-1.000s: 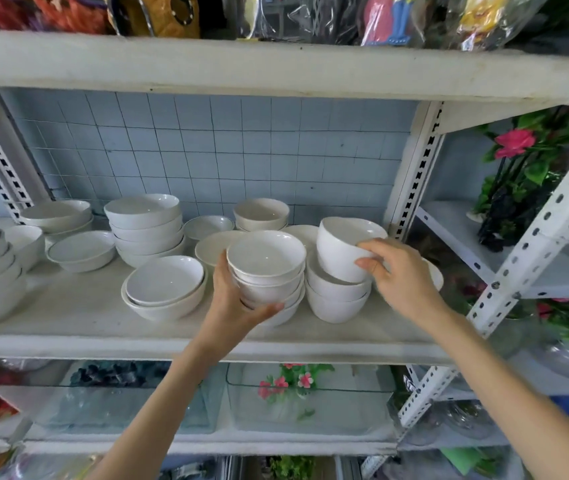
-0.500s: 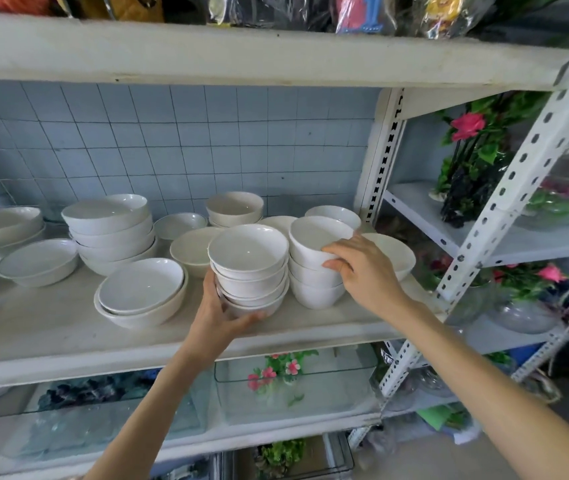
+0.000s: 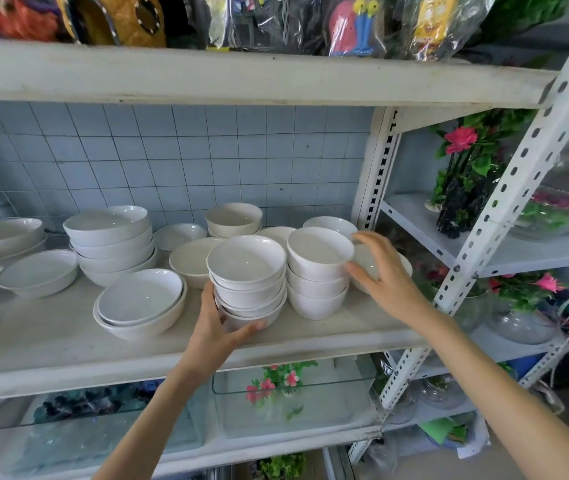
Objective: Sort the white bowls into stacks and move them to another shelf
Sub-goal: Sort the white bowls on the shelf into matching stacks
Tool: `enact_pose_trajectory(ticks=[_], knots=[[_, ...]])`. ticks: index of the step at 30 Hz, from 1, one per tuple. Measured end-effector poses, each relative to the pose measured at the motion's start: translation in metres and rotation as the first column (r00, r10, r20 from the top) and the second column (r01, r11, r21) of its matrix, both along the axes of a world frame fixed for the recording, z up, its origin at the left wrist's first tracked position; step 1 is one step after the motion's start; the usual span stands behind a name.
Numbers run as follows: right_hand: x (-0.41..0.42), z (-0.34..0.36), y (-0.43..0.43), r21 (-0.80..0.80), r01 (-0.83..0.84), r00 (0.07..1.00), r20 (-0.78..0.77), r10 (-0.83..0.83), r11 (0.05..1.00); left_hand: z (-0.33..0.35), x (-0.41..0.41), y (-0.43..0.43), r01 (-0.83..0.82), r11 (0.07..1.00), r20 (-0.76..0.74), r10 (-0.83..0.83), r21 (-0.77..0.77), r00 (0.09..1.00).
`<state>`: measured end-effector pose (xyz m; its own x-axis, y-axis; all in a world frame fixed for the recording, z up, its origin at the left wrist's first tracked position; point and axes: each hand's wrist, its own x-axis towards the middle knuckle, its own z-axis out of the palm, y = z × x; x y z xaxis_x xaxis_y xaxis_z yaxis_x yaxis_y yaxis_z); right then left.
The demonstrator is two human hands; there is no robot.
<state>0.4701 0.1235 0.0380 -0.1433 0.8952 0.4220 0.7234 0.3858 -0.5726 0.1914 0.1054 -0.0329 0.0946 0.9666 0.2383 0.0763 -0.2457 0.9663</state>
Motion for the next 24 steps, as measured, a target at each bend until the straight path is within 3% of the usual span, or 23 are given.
enact_pose_trajectory(ticks=[5,8,24], knots=[[0.039,-0.024,0.003,-0.157,0.198,0.961,0.223,-0.161,0.968,0.004,0.001,-0.001,-0.054,0.996,-0.032,0.057,0.073,0.998],[0.051,-0.039,0.006,-0.158,0.253,0.928,0.319,-0.193,0.954,0.011,0.002,0.000,-0.075,0.993,-0.029,0.078,0.093,0.997],[0.063,-0.040,0.004,-0.076,0.301,0.948,0.130,-0.290,0.951,0.015,0.003,0.000,-0.103,0.992,-0.034,0.106,0.080,0.994]])
